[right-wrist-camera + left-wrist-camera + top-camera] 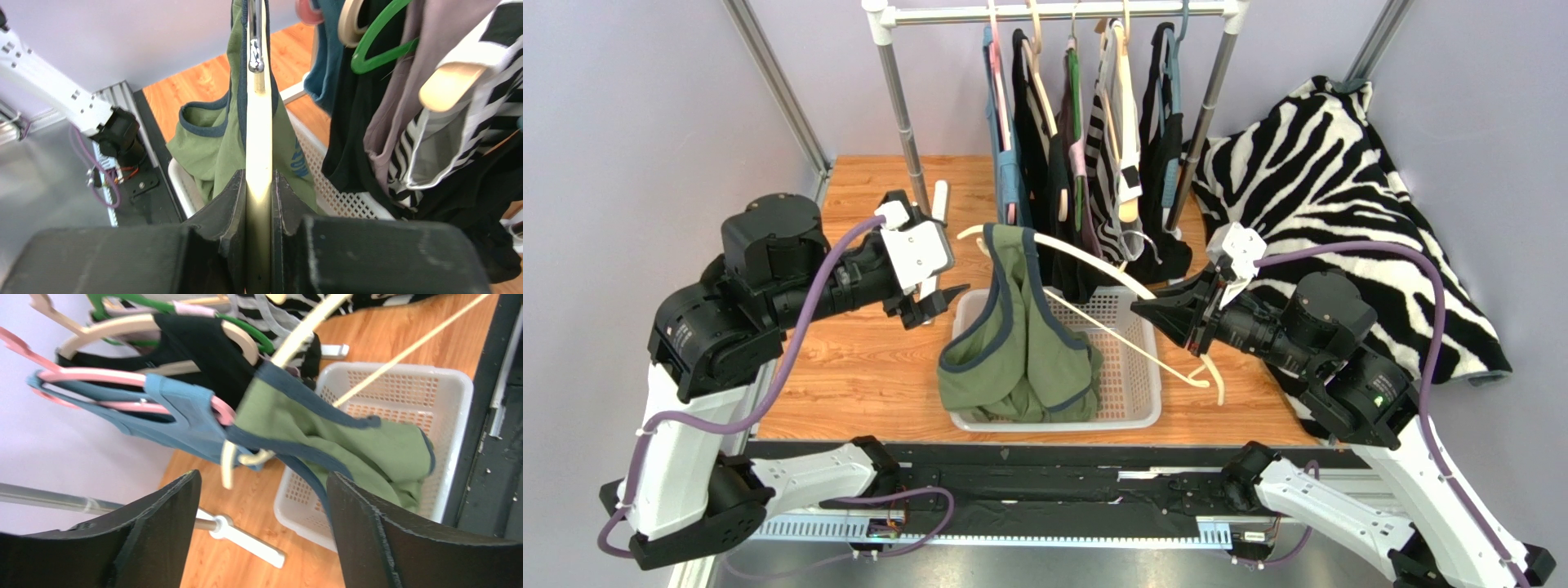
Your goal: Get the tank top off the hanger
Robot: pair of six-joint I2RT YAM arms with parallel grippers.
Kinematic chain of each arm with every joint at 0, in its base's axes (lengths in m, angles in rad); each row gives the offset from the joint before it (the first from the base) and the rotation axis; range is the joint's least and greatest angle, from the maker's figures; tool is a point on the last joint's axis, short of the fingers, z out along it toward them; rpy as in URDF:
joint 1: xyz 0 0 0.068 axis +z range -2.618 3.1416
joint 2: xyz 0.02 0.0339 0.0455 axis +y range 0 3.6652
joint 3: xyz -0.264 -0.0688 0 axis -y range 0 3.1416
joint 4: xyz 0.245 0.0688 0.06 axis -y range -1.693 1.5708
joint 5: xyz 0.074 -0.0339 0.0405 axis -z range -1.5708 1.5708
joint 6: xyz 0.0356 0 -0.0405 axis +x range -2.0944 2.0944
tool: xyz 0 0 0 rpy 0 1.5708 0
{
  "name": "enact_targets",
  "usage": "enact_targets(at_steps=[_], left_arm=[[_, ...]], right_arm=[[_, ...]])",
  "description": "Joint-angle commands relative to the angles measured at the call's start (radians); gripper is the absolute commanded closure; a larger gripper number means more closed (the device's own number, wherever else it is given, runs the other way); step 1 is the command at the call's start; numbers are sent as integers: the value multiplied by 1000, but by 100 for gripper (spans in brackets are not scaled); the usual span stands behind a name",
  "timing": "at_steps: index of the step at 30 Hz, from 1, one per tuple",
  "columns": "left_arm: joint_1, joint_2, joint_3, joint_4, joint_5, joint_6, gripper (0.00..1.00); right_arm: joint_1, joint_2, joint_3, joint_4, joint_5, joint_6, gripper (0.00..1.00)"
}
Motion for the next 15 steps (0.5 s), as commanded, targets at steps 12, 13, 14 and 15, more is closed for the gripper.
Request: enact_targets(at_steps=[12, 13, 14, 15], left_arm=[[-3, 101, -131, 90, 55, -128, 25], [-3, 117, -132, 95, 54, -135, 25], [-3, 125, -131, 98, 54, -139, 25], [-3, 133, -126, 107, 54, -142, 25]], right_arm=[[-1, -18, 103, 168, 6, 60, 100], [-1, -22, 104, 163, 8, 60, 100], [-1, -24, 106, 156, 8, 60, 100], [-1, -27, 107, 149, 3, 59, 100]])
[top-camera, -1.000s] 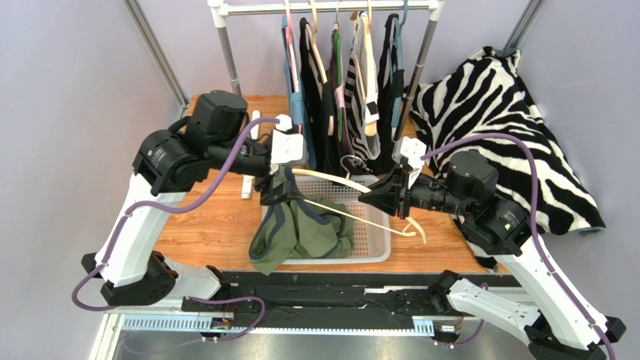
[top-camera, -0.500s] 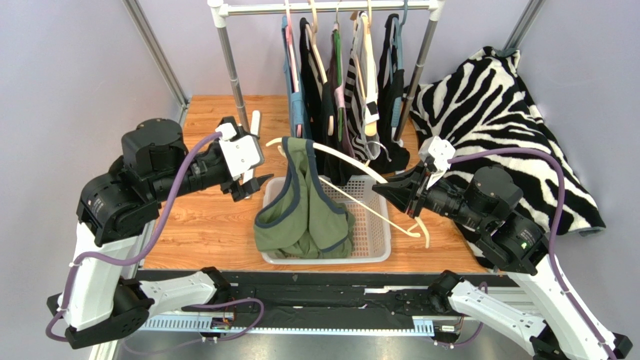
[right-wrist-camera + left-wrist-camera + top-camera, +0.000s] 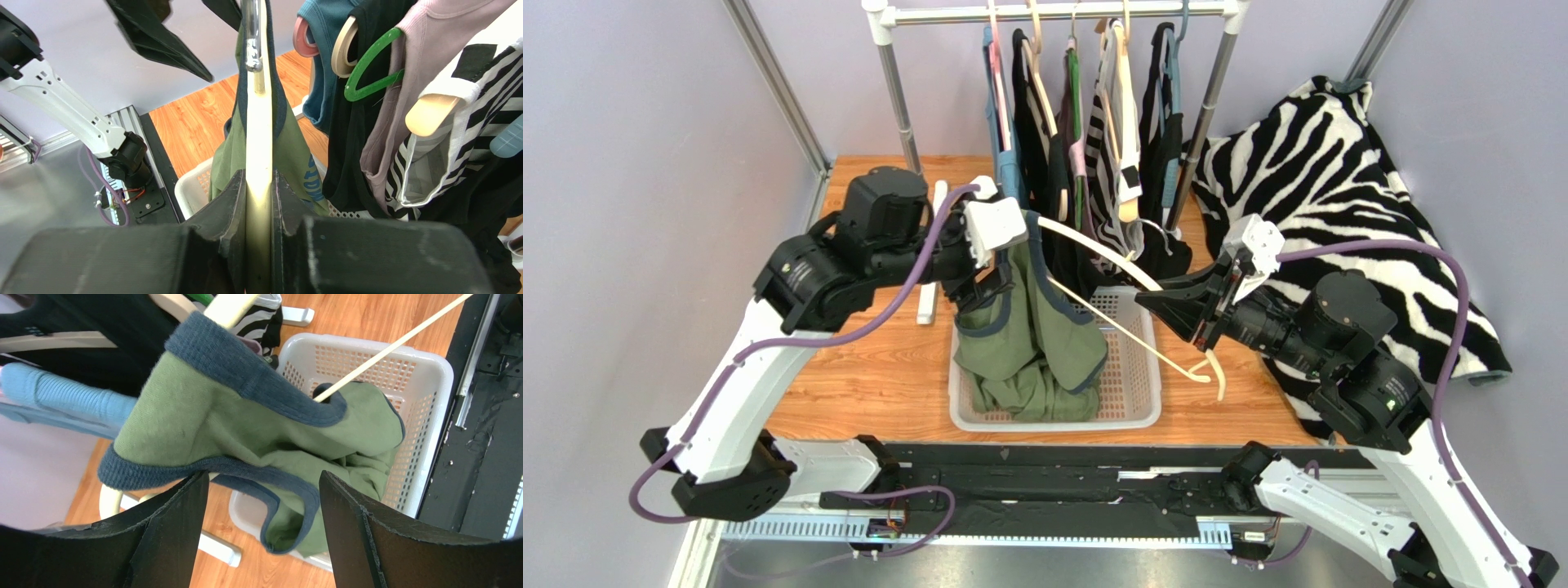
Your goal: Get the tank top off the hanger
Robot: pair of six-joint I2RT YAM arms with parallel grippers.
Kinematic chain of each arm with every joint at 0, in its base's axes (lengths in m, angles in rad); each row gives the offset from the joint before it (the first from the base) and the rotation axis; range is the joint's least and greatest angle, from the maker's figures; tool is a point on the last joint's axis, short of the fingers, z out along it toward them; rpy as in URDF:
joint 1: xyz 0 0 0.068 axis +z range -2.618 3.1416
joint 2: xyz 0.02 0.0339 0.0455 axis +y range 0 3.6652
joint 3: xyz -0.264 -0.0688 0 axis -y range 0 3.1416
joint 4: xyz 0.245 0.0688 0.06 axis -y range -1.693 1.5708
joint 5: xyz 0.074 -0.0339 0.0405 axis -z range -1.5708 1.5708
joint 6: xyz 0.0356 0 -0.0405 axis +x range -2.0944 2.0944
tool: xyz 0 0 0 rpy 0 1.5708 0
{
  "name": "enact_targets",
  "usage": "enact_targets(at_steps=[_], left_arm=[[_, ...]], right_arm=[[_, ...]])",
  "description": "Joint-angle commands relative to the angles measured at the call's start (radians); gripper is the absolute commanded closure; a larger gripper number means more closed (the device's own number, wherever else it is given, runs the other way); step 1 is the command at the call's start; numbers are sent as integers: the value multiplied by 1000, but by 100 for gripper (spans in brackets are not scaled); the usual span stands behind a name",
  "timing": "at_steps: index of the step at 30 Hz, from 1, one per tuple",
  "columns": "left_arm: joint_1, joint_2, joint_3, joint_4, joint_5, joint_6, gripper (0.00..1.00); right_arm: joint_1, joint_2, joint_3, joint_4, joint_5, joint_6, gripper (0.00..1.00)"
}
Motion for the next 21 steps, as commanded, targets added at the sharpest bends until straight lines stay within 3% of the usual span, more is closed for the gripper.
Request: enact_targets(at_steps=[1, 6, 7, 12, 13, 16, 21], left_arm=[[-3, 33, 12, 61, 14, -53, 26], [-3, 70, 43, 79, 18, -84, 37], [-3, 85, 49, 81, 23, -89, 47], [-3, 120, 92, 88, 26, -118, 70], [-3, 125, 95, 92, 19, -118, 81], [-3, 122, 107, 98, -15, -129, 100], [-3, 79, 136, 93, -32, -132, 100]], right_arm=[[-1, -38, 60, 103, -15, 15, 100], [-1, -46, 58, 94, -30, 19, 100], [-1, -46, 55, 96, -32, 21, 100], [-1, -55, 34, 99, -39, 30, 100], [-1, -57, 32, 99, -39, 29, 100], [-1, -72, 25, 85, -24, 21, 100], [-1, -95, 17, 42, 0, 7, 100]])
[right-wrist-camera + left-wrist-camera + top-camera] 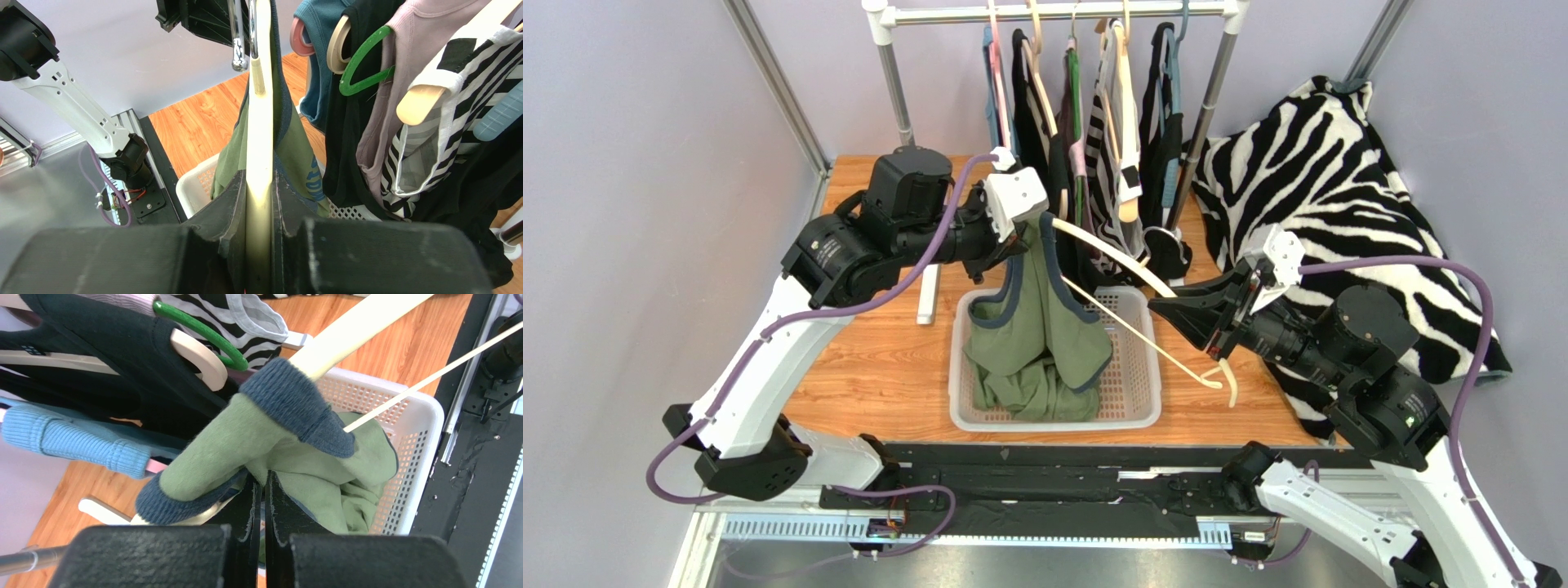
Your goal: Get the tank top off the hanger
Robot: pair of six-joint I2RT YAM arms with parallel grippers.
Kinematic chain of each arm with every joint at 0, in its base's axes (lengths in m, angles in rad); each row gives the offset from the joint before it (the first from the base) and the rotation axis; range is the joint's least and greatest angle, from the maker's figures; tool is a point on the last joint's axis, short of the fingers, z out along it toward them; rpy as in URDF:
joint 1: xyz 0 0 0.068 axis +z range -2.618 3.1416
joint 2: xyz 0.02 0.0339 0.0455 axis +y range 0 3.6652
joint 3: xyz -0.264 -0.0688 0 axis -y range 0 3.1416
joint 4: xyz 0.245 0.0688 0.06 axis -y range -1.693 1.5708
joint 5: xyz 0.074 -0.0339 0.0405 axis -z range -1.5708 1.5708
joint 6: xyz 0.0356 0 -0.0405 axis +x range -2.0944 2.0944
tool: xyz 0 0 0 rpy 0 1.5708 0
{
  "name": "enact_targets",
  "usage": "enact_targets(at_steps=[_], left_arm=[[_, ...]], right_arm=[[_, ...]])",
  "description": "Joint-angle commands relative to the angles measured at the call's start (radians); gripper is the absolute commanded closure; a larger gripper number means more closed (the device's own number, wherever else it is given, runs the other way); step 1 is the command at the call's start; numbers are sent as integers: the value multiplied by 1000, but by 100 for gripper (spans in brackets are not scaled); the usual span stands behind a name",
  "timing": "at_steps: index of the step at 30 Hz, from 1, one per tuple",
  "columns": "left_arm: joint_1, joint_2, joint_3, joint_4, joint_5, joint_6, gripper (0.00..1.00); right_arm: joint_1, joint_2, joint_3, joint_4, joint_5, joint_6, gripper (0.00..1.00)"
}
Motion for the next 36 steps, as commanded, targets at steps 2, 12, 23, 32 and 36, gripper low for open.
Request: enact_targets(at_steps=[2, 12, 23, 32, 36], left_arm=[[-2, -69, 82, 26, -42, -15, 100], [26, -109, 159, 17, -102, 23, 100], [26, -78, 128, 24, -106, 25, 100], [-92, 27, 170, -61, 200, 39, 100], [-141, 55, 153, -101, 269, 68, 77]], right_arm=[[3, -50, 9, 57, 8, -3, 100], [3, -142, 9, -98, 16, -22, 100], [3, -271, 143, -325, 96, -46, 100], [3, -271, 174, -264, 278, -55, 100], [2, -254, 147, -221, 283, -55, 100]])
